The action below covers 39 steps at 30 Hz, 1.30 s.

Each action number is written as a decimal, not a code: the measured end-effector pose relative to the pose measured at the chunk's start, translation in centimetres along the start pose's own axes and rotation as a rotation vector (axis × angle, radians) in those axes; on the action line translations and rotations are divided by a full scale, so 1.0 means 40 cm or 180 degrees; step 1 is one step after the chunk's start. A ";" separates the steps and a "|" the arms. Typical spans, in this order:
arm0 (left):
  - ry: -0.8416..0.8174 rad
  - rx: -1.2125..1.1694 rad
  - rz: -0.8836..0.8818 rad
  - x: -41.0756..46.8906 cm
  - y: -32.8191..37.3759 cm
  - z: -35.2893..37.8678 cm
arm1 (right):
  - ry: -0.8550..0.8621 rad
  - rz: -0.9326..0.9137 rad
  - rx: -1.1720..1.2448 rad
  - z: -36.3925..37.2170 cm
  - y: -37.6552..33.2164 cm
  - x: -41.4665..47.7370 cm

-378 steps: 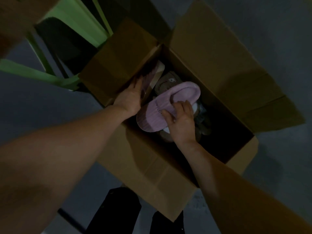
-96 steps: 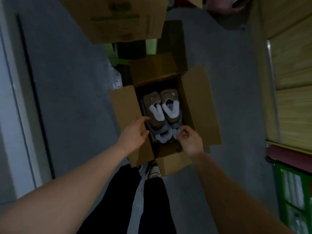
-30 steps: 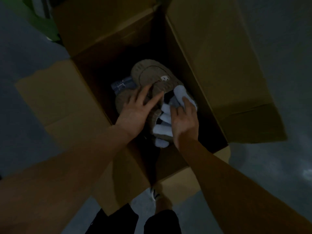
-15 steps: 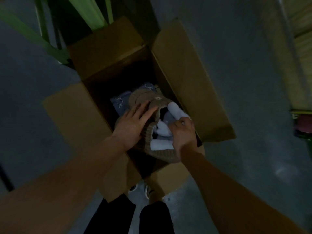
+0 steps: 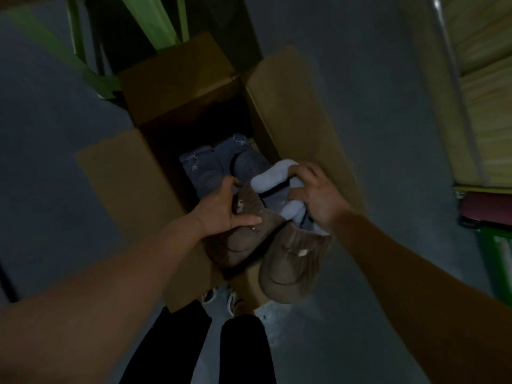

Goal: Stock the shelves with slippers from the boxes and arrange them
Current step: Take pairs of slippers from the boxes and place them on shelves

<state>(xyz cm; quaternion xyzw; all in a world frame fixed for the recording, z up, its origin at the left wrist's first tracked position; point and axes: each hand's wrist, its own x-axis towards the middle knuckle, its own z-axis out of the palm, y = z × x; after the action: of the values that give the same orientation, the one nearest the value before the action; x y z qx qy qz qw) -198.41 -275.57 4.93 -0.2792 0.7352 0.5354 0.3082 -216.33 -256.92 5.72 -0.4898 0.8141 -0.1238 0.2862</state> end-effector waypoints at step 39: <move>0.0057 -0.1137 -0.0435 0.063 -0.008 0.271 | 0.1368 0.3923 0.3609 0.232 0.096 -0.260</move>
<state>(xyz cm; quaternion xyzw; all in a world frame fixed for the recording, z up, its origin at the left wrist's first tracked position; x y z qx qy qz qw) -198.15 -265.46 0.27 -0.3835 0.6104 0.6327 0.2829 -209.97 -245.28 -0.01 0.2897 0.7864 -0.4240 0.3433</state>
